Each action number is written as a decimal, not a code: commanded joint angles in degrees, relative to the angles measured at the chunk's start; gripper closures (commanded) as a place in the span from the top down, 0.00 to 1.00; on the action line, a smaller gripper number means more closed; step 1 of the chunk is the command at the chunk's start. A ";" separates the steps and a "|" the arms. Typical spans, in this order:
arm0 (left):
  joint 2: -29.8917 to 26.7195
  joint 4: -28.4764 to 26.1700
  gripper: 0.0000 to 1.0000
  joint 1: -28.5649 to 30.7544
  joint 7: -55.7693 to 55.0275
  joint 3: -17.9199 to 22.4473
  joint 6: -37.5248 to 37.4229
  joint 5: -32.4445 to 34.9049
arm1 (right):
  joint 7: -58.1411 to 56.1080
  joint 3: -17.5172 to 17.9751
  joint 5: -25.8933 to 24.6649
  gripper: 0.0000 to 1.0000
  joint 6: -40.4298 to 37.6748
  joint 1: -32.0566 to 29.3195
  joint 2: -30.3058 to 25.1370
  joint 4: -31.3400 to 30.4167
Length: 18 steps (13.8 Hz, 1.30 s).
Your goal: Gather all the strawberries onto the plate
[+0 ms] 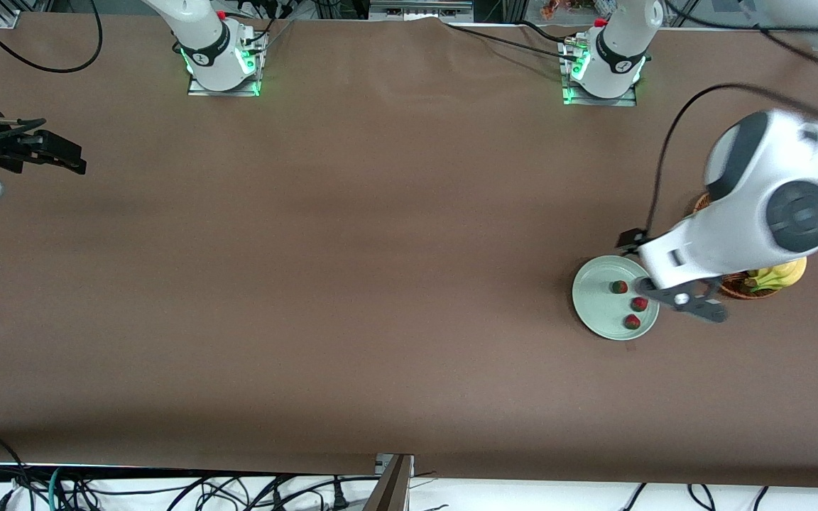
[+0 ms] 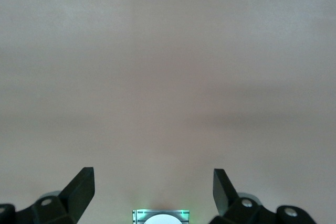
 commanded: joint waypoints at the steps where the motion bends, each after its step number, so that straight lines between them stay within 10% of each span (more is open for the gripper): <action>1: -0.45 7.70 1.00 0.10 0.47 0.19 -6.88 -0.56 | -0.61 0.11 0.47 1.00 0.16 -0.31 -0.63 -0.29; 3: -5.79 6.76 1.00 -0.24 0.47 5.17 -5.15 -1.61 | -0.52 0.11 0.47 1.00 0.16 -0.31 -0.54 -0.29; 8: -23.20 -19.15 1.00 -14.98 0.38 29.87 15.84 -15.49 | -0.52 0.19 0.47 1.00 0.16 -0.31 -0.54 -0.20; 18: -25.07 -21.73 1.00 -15.72 0.29 30.52 8.66 -14.79 | -0.69 0.11 0.47 1.00 0.16 -0.31 -0.37 -0.20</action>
